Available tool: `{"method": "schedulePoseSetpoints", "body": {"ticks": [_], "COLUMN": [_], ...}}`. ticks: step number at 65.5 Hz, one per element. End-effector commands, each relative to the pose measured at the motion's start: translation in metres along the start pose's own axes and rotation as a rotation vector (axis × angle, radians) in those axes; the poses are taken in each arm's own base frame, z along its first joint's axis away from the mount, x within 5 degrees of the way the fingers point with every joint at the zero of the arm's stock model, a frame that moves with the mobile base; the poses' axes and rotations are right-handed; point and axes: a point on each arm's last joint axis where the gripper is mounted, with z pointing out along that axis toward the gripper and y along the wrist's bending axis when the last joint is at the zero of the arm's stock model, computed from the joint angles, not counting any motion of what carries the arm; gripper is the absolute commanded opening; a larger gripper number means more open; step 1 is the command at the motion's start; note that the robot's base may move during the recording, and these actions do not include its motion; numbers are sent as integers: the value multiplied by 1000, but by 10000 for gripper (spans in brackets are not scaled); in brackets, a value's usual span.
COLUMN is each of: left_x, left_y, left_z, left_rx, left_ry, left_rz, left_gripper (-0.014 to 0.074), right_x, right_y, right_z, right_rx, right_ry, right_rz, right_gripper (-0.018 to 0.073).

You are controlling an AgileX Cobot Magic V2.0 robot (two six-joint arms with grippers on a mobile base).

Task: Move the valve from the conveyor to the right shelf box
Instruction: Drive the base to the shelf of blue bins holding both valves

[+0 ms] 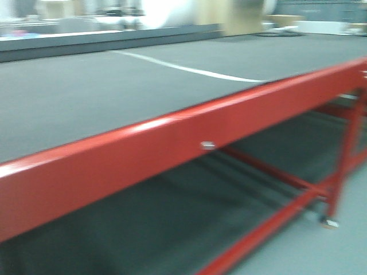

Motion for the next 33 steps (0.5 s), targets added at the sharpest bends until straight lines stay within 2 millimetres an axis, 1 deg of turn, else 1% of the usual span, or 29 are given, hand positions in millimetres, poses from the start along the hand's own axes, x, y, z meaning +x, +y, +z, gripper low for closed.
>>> {"method": "schedulePoseSetpoints", "body": {"ticks": [1, 33], "left_x": [-6, -6], "left_y": [1, 1], "left_z": [-2, -2], "left_rx": [-13, -13], "left_ry": [-52, -52], "left_rz": [-3, -3], "left_gripper": [-111, -111], "right_x": [-8, -8], "right_y": [-1, -1], "right_z": [-3, -3], "right_rx": [10, 10], "right_ry": [-83, -83], "right_rz": [-13, -13], "right_gripper": [-164, -164]}}
